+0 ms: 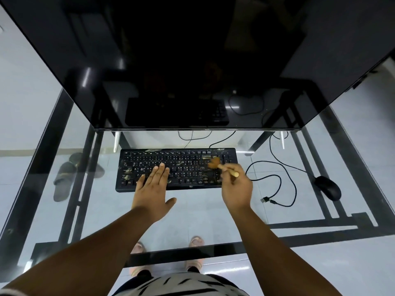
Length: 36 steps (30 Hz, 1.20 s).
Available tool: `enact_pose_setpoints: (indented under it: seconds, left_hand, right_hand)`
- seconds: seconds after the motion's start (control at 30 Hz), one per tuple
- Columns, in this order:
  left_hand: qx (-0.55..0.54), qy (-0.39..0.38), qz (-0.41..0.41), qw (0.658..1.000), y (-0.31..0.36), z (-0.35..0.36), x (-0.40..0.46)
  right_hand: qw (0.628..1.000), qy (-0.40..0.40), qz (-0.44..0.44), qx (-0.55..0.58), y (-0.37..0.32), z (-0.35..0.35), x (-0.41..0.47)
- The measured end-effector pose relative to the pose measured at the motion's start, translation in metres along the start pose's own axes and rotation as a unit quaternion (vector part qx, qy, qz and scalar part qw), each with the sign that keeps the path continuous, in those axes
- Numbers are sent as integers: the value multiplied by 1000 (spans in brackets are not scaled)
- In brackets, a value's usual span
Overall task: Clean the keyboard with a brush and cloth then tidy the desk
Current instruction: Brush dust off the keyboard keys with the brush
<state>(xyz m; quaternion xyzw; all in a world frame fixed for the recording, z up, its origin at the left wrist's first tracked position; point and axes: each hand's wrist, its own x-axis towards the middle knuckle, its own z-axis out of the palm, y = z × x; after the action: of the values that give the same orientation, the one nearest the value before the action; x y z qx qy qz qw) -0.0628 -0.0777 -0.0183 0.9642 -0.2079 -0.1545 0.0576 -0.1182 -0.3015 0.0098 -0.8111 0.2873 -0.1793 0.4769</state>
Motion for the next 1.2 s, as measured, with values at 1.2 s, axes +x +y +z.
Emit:
enact_pose_setpoints:
  seconds: [1.2]
  left_hand:
    - [11,-18,12,1000,39,7,6]
  right_hand:
    - [995,77,61,14,26,-56,2]
